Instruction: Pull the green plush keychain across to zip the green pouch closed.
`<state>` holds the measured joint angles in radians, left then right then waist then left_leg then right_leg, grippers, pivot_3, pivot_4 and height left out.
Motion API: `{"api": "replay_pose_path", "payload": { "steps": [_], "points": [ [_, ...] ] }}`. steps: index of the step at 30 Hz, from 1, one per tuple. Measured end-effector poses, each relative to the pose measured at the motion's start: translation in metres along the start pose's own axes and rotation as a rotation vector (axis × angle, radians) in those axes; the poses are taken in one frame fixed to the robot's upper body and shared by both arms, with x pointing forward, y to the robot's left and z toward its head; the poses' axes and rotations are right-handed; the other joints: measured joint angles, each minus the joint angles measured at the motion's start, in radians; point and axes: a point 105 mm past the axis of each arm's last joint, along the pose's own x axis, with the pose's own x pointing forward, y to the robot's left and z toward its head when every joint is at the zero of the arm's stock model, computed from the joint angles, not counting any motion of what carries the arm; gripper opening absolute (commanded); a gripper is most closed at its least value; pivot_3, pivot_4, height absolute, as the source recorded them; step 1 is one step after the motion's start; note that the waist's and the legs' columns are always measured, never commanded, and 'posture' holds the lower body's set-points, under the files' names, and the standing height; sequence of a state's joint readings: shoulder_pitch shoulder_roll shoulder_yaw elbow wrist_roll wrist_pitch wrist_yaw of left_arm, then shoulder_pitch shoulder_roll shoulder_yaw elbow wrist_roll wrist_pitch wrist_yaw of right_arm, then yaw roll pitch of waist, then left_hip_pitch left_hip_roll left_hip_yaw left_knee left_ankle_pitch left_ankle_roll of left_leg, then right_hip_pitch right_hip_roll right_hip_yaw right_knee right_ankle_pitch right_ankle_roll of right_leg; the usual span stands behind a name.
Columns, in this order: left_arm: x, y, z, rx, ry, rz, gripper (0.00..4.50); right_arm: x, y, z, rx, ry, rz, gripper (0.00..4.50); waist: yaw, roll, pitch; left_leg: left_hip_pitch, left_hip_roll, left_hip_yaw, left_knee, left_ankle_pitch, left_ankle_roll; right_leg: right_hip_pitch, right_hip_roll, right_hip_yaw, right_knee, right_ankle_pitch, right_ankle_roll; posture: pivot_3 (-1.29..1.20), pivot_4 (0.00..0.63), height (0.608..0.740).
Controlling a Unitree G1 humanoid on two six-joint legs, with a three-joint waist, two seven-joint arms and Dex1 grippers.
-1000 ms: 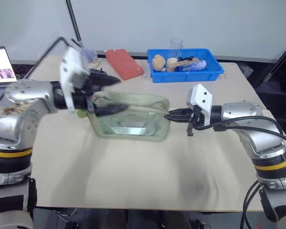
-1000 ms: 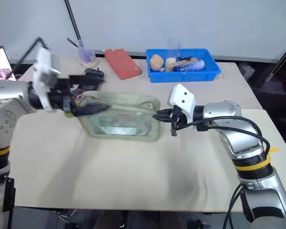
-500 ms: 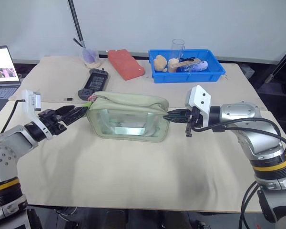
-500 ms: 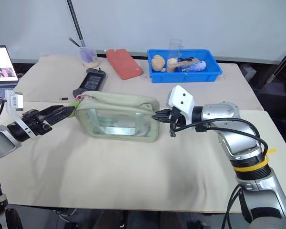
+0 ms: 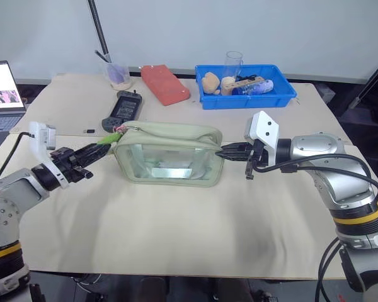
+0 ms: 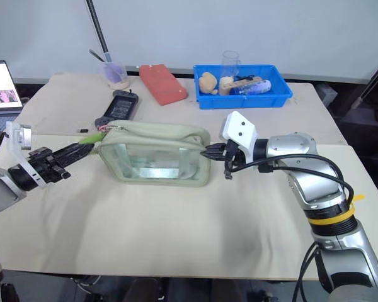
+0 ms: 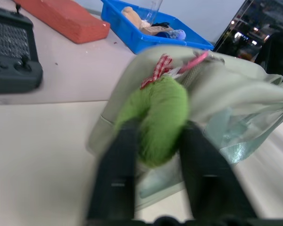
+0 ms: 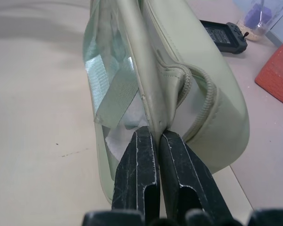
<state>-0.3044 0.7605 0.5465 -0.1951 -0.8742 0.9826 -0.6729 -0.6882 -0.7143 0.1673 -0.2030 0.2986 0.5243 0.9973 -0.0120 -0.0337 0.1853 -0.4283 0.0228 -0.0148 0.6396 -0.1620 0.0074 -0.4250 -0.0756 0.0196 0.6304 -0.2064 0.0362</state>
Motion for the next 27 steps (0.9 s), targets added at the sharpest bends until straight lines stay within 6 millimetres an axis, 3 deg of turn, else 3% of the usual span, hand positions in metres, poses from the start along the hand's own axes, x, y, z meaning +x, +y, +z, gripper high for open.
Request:
{"api": "replay_pose_path", "payload": {
  "steps": [3,6,8,11,16,23,24,27],
  "points": [
    [-0.001,0.001,0.003,0.002,-0.003,-0.007,0.06,0.000,0.000,0.000,-0.001,0.001,0.000,0.00,0.000,0.000,0.000,0.000,0.000,0.000,0.000,0.000,0.000,0.000,0.000,0.000,0.000,-0.002,0.001,0.00,0.150,0.740],
    [0.005,-0.004,0.022,0.043,-0.052,-0.028,0.06,-0.001,-0.001,0.000,-0.001,0.002,-0.004,0.00,0.003,0.000,0.000,0.000,0.000,0.000,0.000,0.000,0.000,0.000,0.000,-0.001,0.000,-0.002,0.001,0.00,0.150,0.740],
    [0.014,-0.016,0.048,0.103,-0.105,-0.072,0.06,-0.001,-0.001,-0.001,0.000,0.003,-0.006,0.00,0.006,0.000,0.000,-0.001,0.000,0.000,0.000,0.000,0.000,0.000,0.000,-0.001,-0.001,-0.001,0.003,0.00,0.150,0.740],
    [0.029,-0.046,0.069,0.258,-0.117,-0.156,0.06,-0.001,-0.001,-0.001,0.002,0.003,-0.006,0.00,0.004,0.000,0.000,-0.001,-0.001,0.000,0.000,0.000,0.000,0.001,-0.001,0.000,-0.001,0.000,0.002,0.00,0.150,0.740],
    [0.054,-0.079,0.052,0.483,0.007,-0.264,0.06,-0.001,-0.002,-0.002,0.006,0.004,-0.007,0.00,-0.001,0.000,0.000,-0.001,-0.001,0.000,0.000,0.000,0.000,0.000,0.000,0.000,-0.001,0.000,0.001,0.00,0.150,0.740],
    [0.064,-0.087,0.034,0.659,0.087,-0.328,0.06,0.000,-0.003,-0.002,0.009,0.004,-0.016,0.00,-0.002,0.000,0.000,-0.001,0.000,0.000,0.000,0.000,0.000,0.000,0.001,0.000,-0.001,-0.002,0.004,0.00,0.150,0.740],
    [0.064,-0.086,0.033,0.663,0.089,-0.332,0.77,0.000,-0.003,-0.002,0.010,0.002,-0.017,0.00,-0.002,0.000,0.000,-0.001,0.000,0.000,0.000,0.000,0.000,0.000,0.001,0.000,-0.001,-0.002,0.004,0.00,0.150,0.740],
    [0.062,-0.085,0.032,0.664,0.100,-0.354,1.90,0.001,-0.003,-0.002,0.011,0.000,-0.023,0.00,-0.002,0.000,0.000,-0.001,0.000,0.000,0.000,0.000,0.000,0.000,0.001,0.000,-0.001,-0.002,0.005,0.00,0.150,0.740]
  ]
}}
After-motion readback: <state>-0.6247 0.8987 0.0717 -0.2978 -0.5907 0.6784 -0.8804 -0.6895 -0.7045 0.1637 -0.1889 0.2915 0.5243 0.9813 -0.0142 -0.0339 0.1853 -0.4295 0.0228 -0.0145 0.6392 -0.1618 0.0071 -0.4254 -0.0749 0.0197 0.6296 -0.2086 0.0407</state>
